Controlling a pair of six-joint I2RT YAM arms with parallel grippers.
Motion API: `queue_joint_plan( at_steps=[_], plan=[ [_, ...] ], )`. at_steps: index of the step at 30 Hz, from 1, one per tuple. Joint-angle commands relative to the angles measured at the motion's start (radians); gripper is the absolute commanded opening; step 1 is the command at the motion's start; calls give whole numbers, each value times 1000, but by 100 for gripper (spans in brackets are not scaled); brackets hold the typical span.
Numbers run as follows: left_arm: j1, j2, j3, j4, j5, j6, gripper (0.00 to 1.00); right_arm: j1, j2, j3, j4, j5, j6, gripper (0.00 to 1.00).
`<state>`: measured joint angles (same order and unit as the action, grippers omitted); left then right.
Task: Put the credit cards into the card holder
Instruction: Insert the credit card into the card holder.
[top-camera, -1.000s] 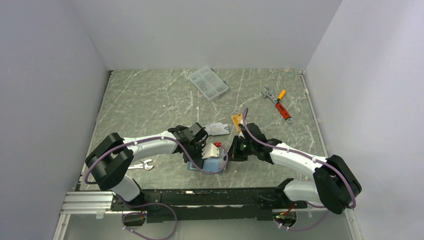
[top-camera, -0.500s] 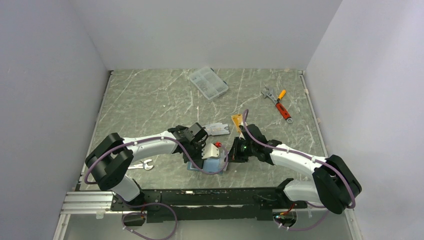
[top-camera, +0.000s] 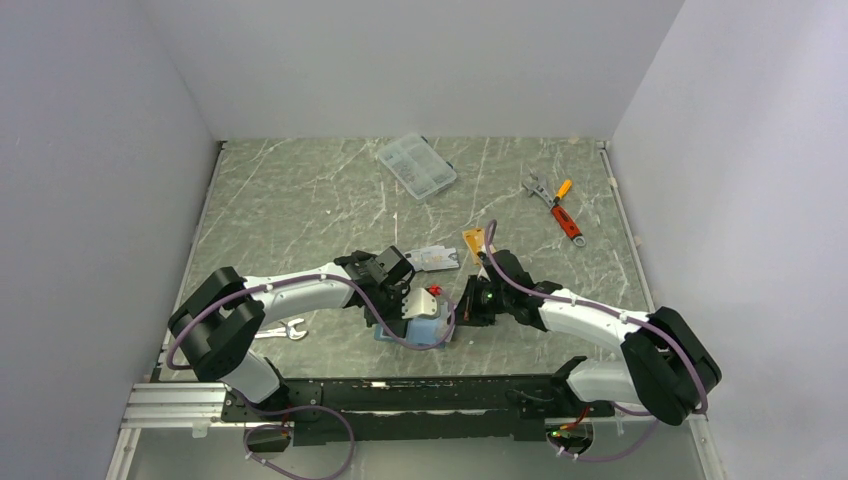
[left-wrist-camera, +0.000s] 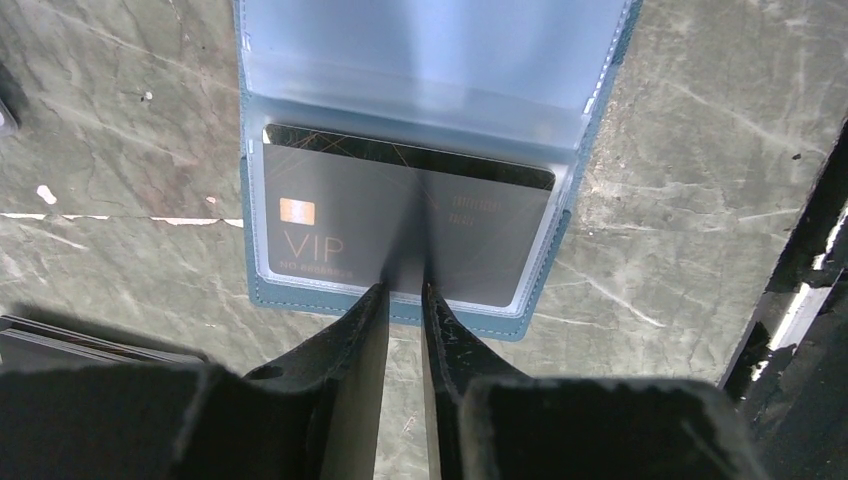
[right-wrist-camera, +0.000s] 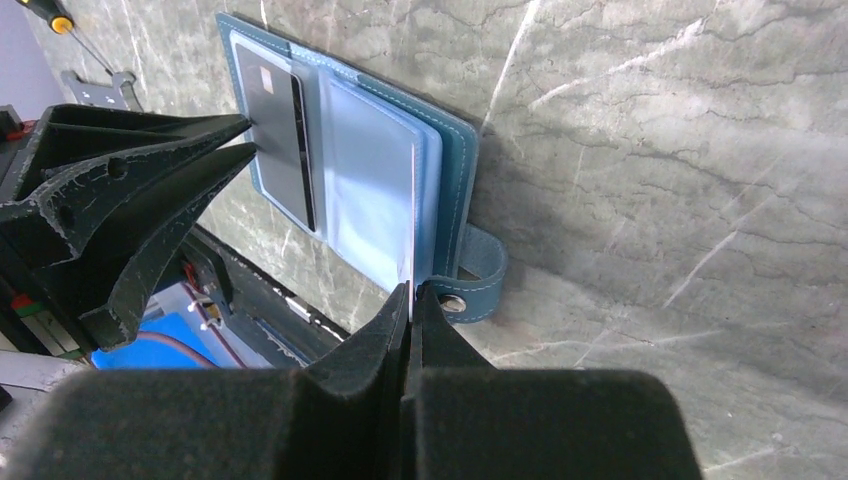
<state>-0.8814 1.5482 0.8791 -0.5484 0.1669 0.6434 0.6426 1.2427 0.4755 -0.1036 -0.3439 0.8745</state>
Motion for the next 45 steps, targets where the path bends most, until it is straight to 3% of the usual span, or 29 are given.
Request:
queue_joint_plan(
  at_steps=[1, 23, 45],
  plan=[
    [-6, -31, -2, -12, -1, 6, 24, -5, -25, 14, -60, 50, -39, 0],
    [-6, -30, 9, -23, 2, 8, 22, -12, -30, 9, -31, 26, -30, 0],
    [-6, -27, 18, -37, 0, 12, 20, 34, -19, 62, -114, 108, -78, 0]
  ],
)
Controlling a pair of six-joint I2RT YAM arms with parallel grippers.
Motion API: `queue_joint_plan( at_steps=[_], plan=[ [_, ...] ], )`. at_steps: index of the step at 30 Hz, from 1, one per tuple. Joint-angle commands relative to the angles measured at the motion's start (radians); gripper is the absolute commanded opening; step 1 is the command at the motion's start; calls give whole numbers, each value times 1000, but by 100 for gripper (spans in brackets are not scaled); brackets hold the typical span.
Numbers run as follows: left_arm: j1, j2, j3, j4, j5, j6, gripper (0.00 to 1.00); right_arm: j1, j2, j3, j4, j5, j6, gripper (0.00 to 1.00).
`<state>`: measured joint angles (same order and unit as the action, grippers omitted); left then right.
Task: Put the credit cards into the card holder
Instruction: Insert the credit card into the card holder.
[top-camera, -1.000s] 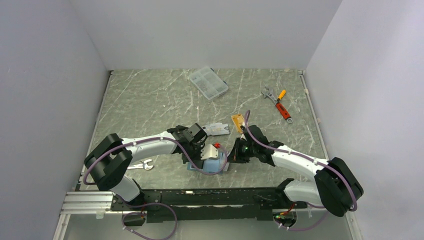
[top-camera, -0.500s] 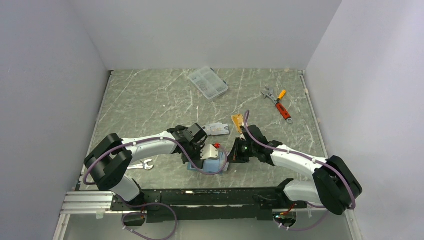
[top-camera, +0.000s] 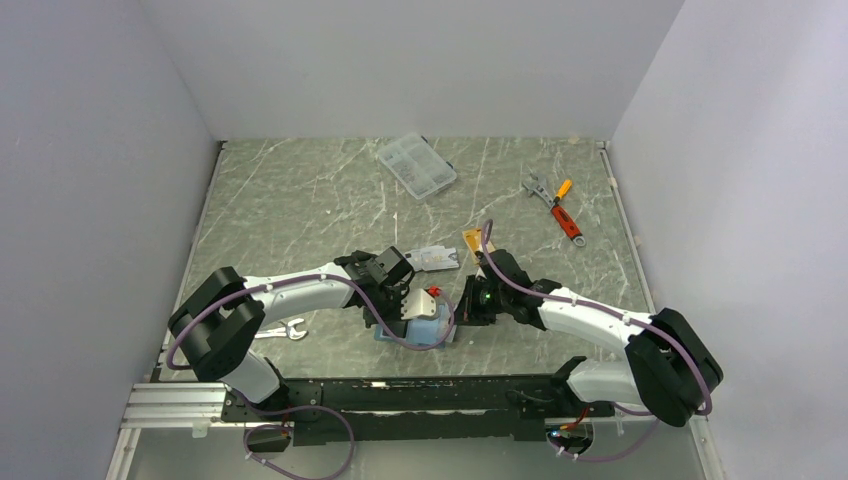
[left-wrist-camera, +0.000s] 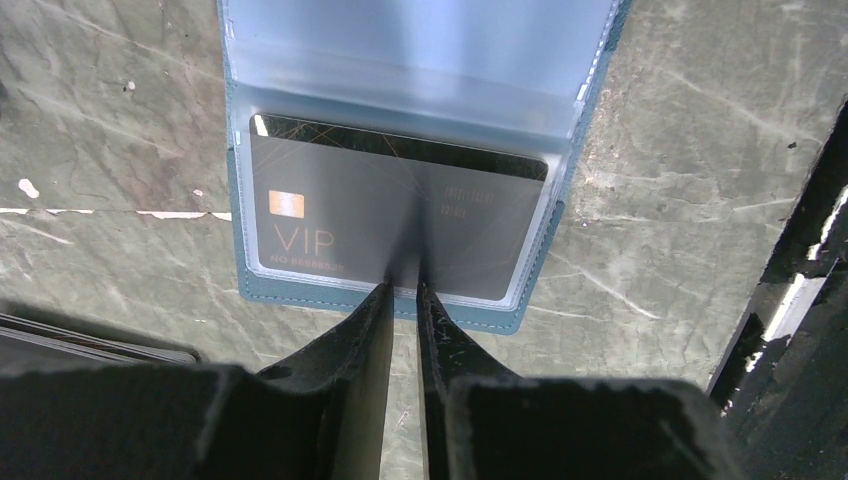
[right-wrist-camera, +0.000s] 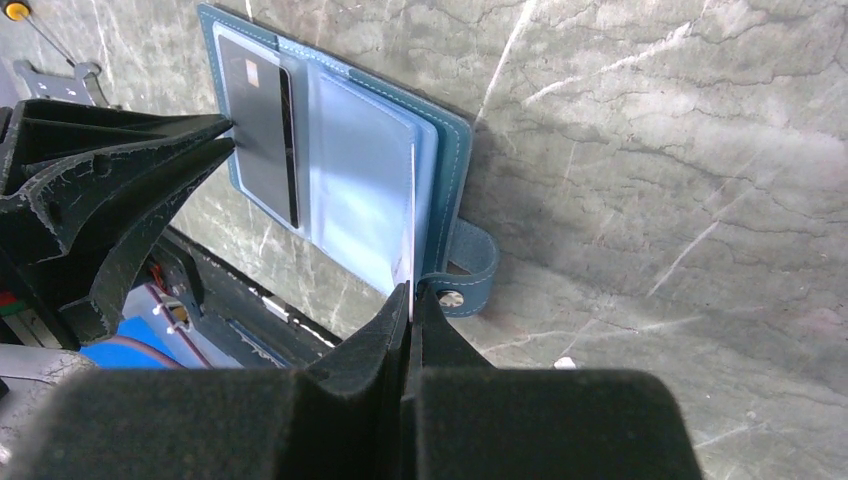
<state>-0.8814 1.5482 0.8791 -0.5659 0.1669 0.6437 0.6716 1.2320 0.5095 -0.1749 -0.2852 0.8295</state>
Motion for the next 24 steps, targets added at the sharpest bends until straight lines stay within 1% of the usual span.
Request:
queue_joint_plan(
  at_steps=[1, 6, 17, 24],
  plan=[
    [-6, -27, 18, -20, 1, 11, 20, 5, -13, 33, -52, 54, -37, 0],
    [-6, -28, 18, -23, 3, 10, 19, 5, -28, 60, -94, 63, -61, 0],
    [-5, -27, 22, -29, 6, 11, 19, 12, -13, 55, -69, 45, -56, 0],
    [-6, -24, 23, -27, 6, 11, 18, 22, -17, 83, -116, 69, -84, 0]
  ],
)
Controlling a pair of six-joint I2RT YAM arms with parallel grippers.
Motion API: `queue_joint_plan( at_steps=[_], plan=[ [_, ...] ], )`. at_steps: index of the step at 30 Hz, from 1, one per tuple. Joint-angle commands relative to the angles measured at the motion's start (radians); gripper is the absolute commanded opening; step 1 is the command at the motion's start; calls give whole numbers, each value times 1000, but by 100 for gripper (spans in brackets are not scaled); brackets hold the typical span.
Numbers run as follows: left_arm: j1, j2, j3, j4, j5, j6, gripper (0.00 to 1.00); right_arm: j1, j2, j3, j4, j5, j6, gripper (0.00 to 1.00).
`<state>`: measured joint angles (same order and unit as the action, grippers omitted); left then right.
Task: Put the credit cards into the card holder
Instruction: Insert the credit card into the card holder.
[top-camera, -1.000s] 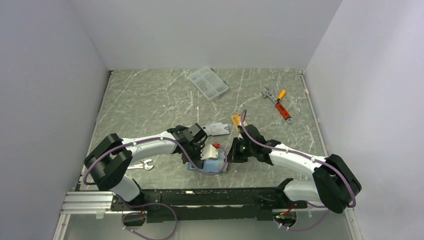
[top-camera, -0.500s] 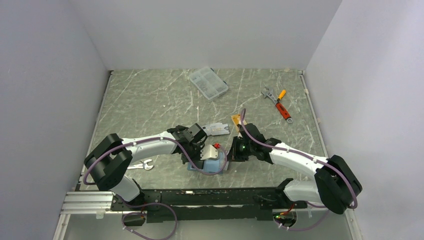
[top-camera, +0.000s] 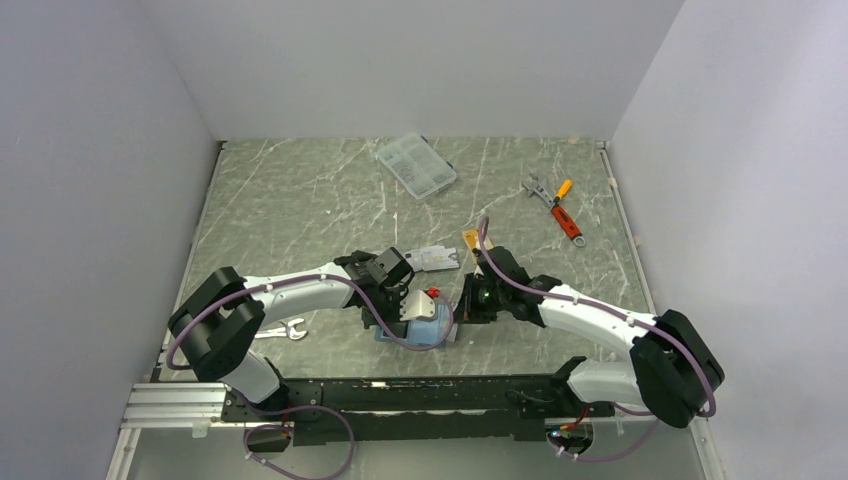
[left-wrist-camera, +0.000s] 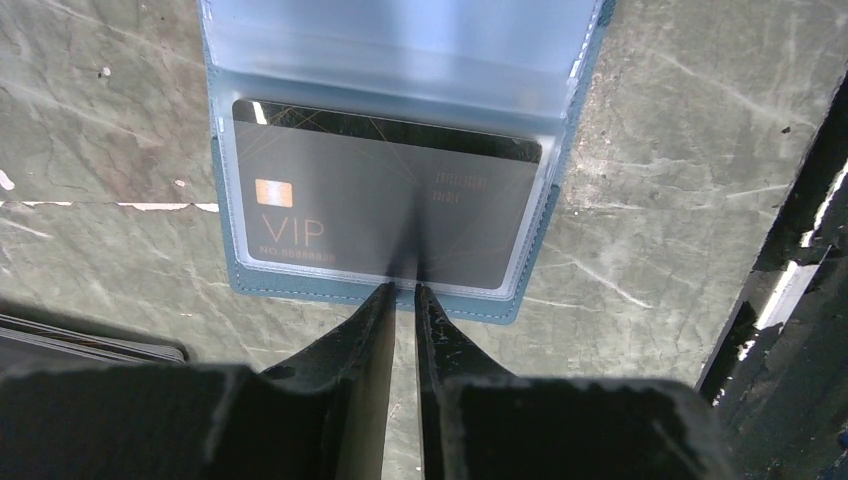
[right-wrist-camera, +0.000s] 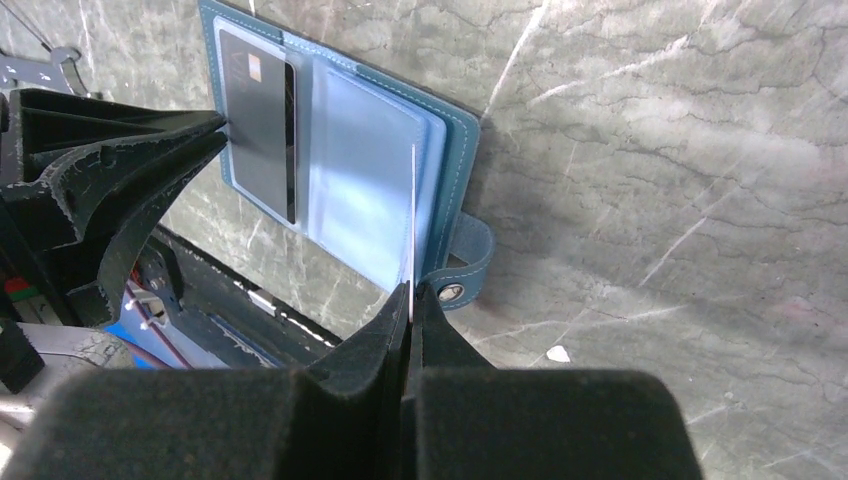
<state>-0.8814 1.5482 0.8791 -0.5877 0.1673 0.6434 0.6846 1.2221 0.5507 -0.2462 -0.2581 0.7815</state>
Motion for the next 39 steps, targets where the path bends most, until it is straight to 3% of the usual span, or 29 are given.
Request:
queue_joint_plan(
  at_steps=[1, 39],
  plan=[
    [-5, -23, 22, -5, 7, 11, 18, 12, -5, 43, -44, 43, -35, 0],
    [-5, -48, 14, -19, 11, 18, 16, 55, 78, -41, 224, 14, 136, 0]
  ],
)
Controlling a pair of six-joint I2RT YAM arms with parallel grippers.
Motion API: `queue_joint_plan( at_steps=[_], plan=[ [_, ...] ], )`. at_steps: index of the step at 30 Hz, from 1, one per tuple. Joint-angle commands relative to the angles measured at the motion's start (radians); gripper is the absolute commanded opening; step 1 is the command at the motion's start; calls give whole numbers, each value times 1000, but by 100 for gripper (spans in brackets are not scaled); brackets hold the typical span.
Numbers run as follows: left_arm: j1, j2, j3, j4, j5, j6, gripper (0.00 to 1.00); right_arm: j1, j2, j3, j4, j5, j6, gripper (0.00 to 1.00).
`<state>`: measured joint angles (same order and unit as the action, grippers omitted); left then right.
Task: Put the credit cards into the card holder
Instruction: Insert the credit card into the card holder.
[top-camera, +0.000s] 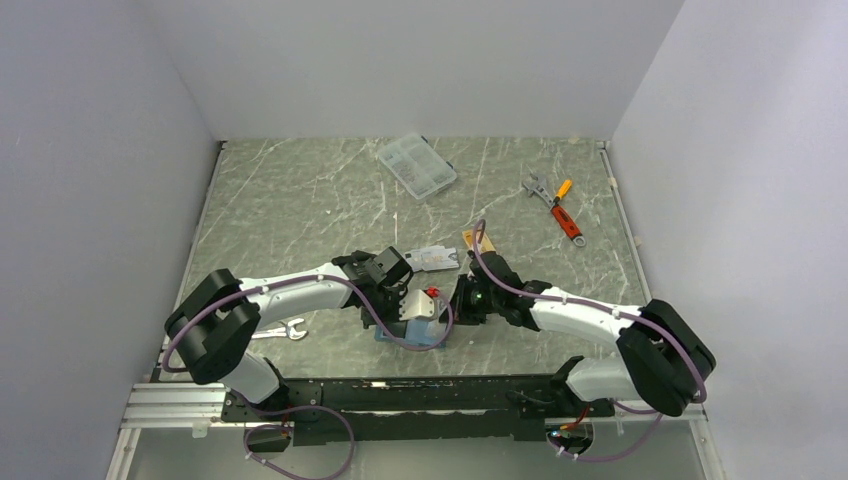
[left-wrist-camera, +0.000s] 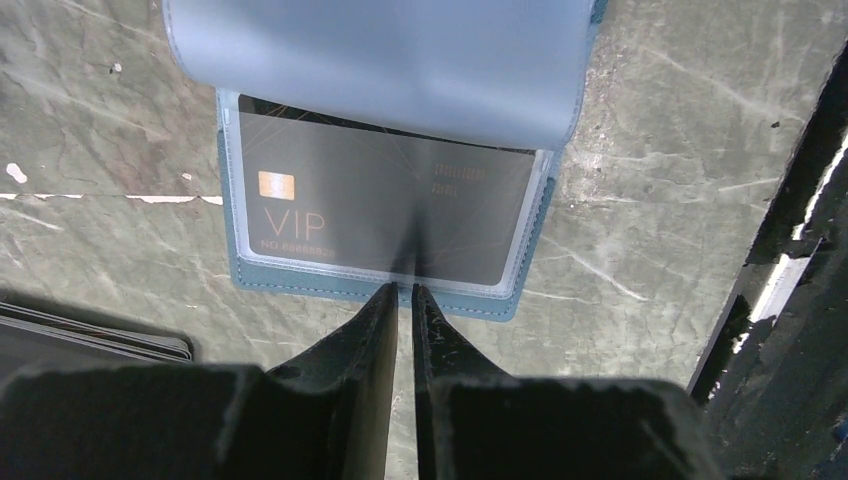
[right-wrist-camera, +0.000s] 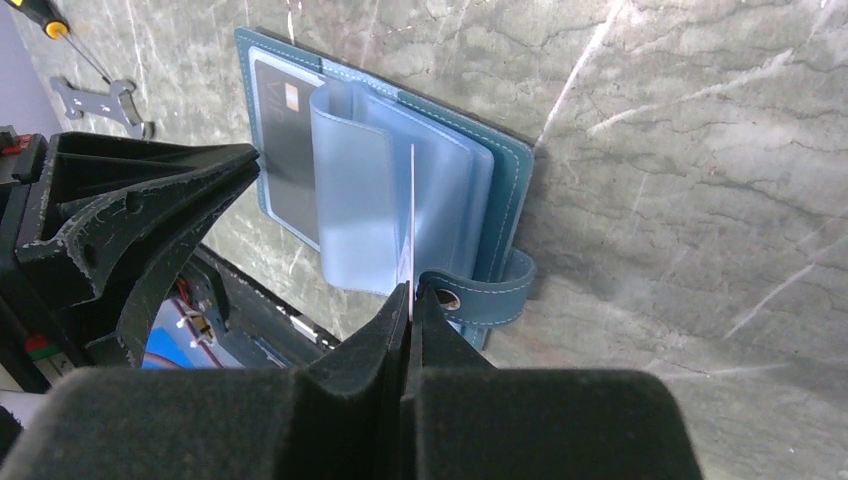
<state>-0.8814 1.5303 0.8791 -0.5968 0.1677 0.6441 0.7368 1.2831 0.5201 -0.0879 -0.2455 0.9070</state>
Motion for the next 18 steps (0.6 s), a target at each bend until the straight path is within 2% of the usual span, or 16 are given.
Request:
queue_joint_plan(
  at_steps=[1, 9, 18],
  plan=[
    [-5, -31, 14, -10, 10, 17, 16, 4, 25, -11, 74, -10, 10, 0],
    [-5, -40, 8, -13, 3, 21, 15, 3, 119, 19, 163, -129, -18, 0],
    [-6, -54, 9, -17, -3, 30, 15, 3, 109, 54, 192, -199, -50, 0]
  ],
)
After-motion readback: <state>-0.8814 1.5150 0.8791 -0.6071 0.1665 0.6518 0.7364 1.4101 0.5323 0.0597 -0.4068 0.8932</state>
